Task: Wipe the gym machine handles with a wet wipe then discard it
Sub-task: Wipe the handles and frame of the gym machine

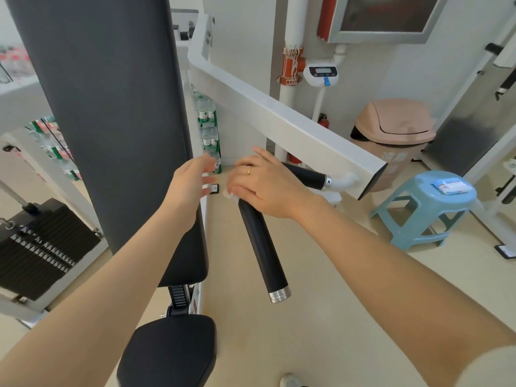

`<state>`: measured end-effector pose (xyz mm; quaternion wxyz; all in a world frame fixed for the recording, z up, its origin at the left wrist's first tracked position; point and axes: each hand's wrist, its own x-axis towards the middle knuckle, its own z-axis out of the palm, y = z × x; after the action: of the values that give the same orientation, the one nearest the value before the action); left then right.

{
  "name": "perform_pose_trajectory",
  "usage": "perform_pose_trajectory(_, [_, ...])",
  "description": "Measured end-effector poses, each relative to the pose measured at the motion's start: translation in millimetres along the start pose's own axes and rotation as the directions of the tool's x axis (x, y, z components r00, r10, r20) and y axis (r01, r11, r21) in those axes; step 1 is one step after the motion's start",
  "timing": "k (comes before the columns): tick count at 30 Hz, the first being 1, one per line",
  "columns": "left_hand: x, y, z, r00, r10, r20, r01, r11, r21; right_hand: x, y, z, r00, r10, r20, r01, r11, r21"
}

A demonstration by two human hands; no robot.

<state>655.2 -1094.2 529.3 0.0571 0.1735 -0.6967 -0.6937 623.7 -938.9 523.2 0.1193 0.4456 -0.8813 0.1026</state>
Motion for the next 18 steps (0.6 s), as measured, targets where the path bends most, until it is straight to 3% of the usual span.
perform_pose_trajectory(2, [-4.1,-4.7,-7.9,0.999,0.0,0.039,-0.001,0.999,0.035,0.3,-12.5,5.7,0.996,0.055,-0.073,-0.055,0.998,-0.009])
perform_pose_trajectory(5, [-8.2,-10.6,-14.7,0.998,0.0,0.066,-0.005,0.997,0.074,-8.0,-17.4,9.9,0.995,-0.097,-0.035,0.094,0.992,-0.09])
perform_pose_trajectory(7, [-9.9,-11.5,-15.8,0.997,-0.014,0.069,0.007,0.995,0.099,-7.6,-12.6,7.9,0.989,-0.094,-0.111,0.084,0.992,-0.089])
perform_pose_trajectory(11, [-17.6,-11.3,-10.5,0.991,0.022,0.134,-0.042,0.988,0.15,-6.6,-7.4,16.1,0.886,0.251,-0.391,-0.226,0.968,0.109])
perform_pose_trajectory(15, [-25.2,-12.0,-1.6,0.947,0.115,0.3,-0.196,0.947,0.255,-30.2,18.2,18.5,0.782,0.433,-0.447,-0.454,0.888,0.067])
perform_pose_trajectory(18, [-27.6,-11.9,9.6,0.937,0.11,0.333,-0.21,0.935,0.285,-45.3,26.2,18.0,0.661,0.616,-0.428,-0.597,0.778,0.197])
